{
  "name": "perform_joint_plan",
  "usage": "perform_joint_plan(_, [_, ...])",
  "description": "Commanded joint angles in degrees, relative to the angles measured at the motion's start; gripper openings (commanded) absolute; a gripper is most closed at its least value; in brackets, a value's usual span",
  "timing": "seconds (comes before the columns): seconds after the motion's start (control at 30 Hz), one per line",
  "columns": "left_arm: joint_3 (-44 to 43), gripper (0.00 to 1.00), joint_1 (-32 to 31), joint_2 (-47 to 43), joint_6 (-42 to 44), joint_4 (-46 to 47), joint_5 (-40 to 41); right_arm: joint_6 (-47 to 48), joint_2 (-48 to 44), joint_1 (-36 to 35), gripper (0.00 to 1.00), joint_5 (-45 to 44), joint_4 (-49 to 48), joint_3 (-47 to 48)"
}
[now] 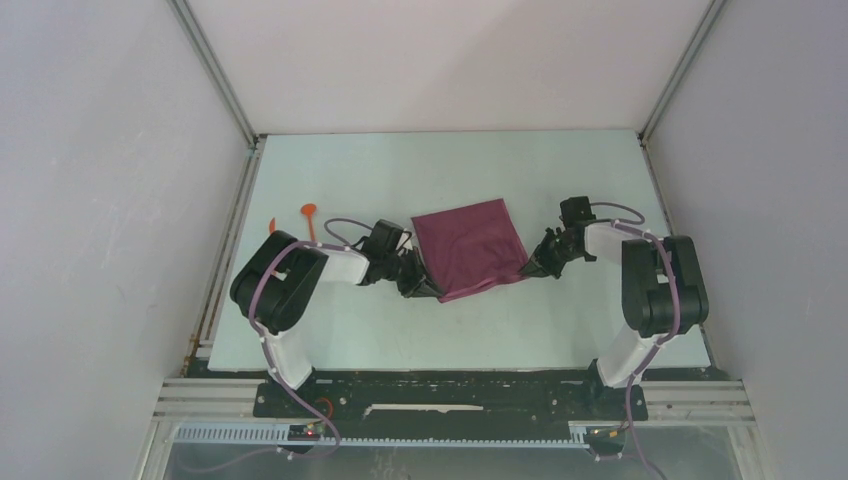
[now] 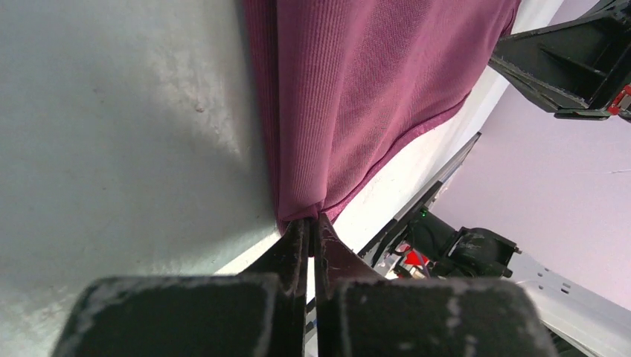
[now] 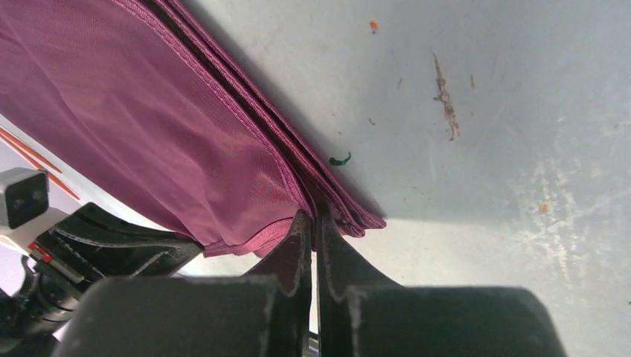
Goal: Fold the napkin into a case and place the utensils inside
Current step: Smooth out the square-folded napkin at the center of the board.
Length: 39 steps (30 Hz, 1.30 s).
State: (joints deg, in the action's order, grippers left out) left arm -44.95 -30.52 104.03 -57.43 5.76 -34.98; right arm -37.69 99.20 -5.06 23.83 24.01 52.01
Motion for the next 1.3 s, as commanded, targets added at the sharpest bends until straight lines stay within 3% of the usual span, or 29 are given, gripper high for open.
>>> perform_joint_plan(0.0, [-0.18, 0.0, 0.02, -0.97, 3.78, -3.44, 0.39, -5.98, -1.45, -1.92, 0.0, -0.44, -1.42, -3.68])
perform_joint_plan(0.27, [-1.99, 0.0, 2.81, -5.2, 15.59, -17.27, 2.8, -9.22, -8.81, -5.28, 0.0, 0.14, -3.3, -7.66])
perform_joint_plan(0.5, [-2.84, 0.0, 1.67, -10.33, 13.52, -17.93, -0.68, -1.14, -11.03, -3.09, 0.0, -1.39, 2.08, -3.44])
perform_joint_plan(0.73, [-5.98, 0.0, 1.26, -17.18, 11.94, -21.65, 1.77, -0.86, -10.07, -3.63, 0.0, 1.16, 1.22, -2.48])
perform_joint_plan(1.27, [1.02, 0.0, -3.83, -12.55, 6.36, -12.19, 0.64, 2.07, -9.93, -1.72, 0.0, -0.81, 6.31, 1.6])
